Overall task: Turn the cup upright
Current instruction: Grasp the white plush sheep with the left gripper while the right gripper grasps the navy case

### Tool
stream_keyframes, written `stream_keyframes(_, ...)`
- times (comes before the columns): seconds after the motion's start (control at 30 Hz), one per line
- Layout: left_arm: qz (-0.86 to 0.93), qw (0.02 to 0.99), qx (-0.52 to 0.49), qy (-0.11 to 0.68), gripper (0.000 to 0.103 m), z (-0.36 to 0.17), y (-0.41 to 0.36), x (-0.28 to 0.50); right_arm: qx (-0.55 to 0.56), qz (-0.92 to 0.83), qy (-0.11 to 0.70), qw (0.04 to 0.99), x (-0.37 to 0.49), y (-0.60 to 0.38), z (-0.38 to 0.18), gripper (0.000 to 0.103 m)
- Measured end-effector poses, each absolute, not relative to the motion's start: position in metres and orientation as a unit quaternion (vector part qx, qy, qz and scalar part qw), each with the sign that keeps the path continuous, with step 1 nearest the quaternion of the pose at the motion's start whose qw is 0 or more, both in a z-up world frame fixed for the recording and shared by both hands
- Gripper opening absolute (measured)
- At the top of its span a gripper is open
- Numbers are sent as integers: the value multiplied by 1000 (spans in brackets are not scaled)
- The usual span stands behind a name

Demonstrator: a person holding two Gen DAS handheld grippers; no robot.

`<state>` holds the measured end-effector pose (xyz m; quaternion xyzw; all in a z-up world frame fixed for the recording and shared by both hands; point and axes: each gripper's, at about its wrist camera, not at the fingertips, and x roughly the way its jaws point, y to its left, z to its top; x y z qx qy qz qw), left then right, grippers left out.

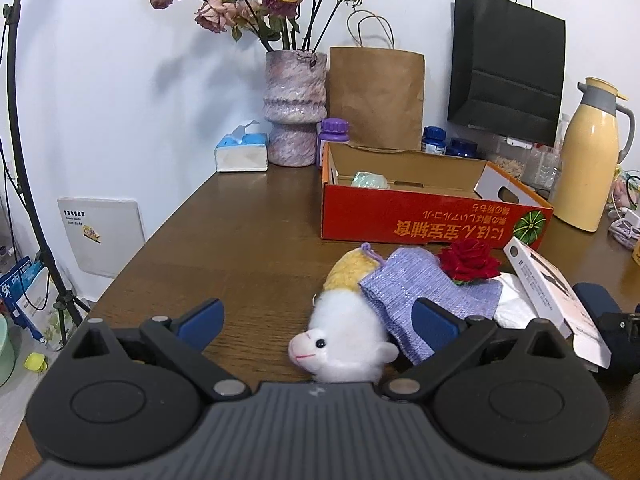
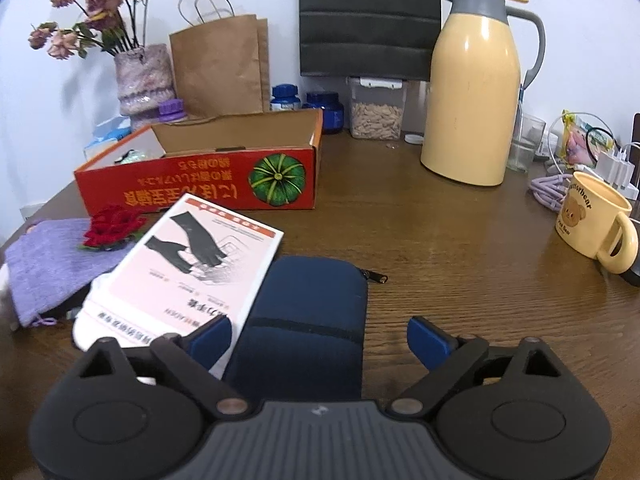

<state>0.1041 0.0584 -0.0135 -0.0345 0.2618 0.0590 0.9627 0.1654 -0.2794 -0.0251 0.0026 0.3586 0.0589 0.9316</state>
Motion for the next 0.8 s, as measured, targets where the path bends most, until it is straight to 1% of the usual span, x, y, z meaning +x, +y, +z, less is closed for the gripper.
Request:
stream_keyframes(0.3, 63, 958, -29, 280, 103, -22, 59, 112, -10, 81, 391, 917, 190, -277, -36, 89)
stream_keyframes(0.57, 61, 954, -17, 293, 101, -26, 60, 120, -17, 98, 400, 911, 190, -294, -36, 89)
stream_keyframes(0.6, 61, 953, -17, 296, 101, -26, 60, 122, -19, 98, 404, 909, 191, -297, -36, 87)
stream_keyframes(0.63, 60, 952, -17, 298, 100, -28, 60, 124, -28, 95, 414, 905, 191, -298, -38, 82)
stream_keyframes(0.7, 55, 951, -18, 304, 98, -30, 60, 127, -23, 101, 413, 905, 190, -303, -39, 82)
stream_keyframes(0.8, 51, 948, -20, 312, 96, -34, 60, 135, -17, 97, 410, 907, 190, -307, -39, 78)
